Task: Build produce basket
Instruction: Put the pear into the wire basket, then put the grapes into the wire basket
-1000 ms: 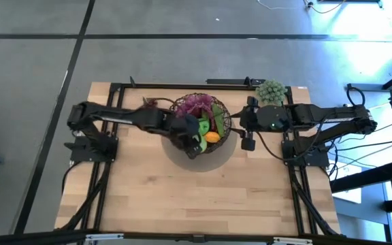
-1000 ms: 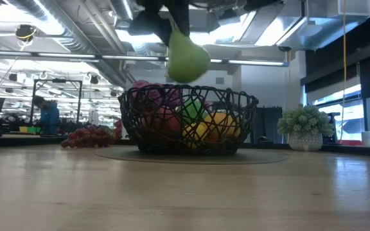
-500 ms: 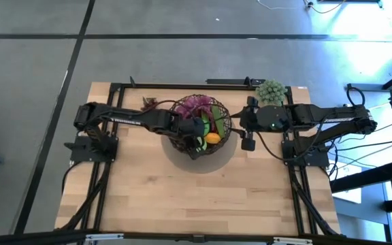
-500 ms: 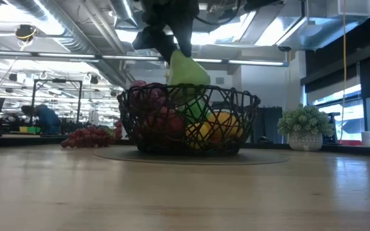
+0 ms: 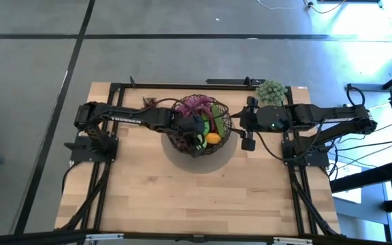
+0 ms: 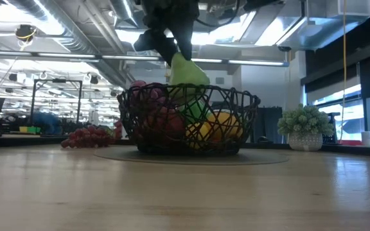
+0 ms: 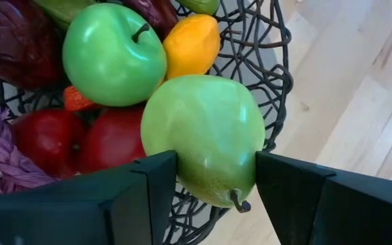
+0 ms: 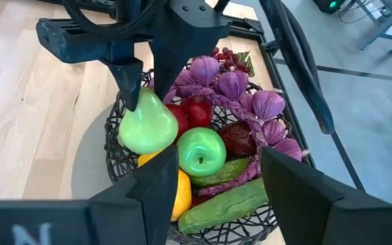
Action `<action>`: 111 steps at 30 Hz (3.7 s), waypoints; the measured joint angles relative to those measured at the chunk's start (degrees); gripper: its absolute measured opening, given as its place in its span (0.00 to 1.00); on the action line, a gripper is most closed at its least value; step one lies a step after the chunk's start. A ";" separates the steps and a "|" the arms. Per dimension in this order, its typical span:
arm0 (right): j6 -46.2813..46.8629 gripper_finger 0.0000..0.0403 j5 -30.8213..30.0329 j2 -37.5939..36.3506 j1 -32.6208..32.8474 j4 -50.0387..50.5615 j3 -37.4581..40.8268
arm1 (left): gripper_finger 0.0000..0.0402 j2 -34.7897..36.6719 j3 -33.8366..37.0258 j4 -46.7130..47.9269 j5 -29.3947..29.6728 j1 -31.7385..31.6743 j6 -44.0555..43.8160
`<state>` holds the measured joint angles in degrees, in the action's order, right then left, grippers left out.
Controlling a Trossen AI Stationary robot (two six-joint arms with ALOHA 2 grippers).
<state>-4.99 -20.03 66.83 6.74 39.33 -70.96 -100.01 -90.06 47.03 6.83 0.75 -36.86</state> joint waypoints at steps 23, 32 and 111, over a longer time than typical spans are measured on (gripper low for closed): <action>-0.02 0.51 0.13 0.02 0.00 -0.09 0.00 | 0.42 -0.63 0.04 0.00 0.08 0.00 -3.36; -0.02 0.51 0.13 0.02 0.00 -0.09 0.00 | 0.43 -0.63 0.04 0.06 0.09 0.00 -5.22; -1.36 0.51 0.61 0.02 0.02 -1.79 -0.02 | 0.60 -0.35 1.58 30.90 -2.41 -45.22 4.98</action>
<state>-6.35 -19.42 66.85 6.76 37.54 -70.98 -100.36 -88.48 77.92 4.42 -44.47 -31.88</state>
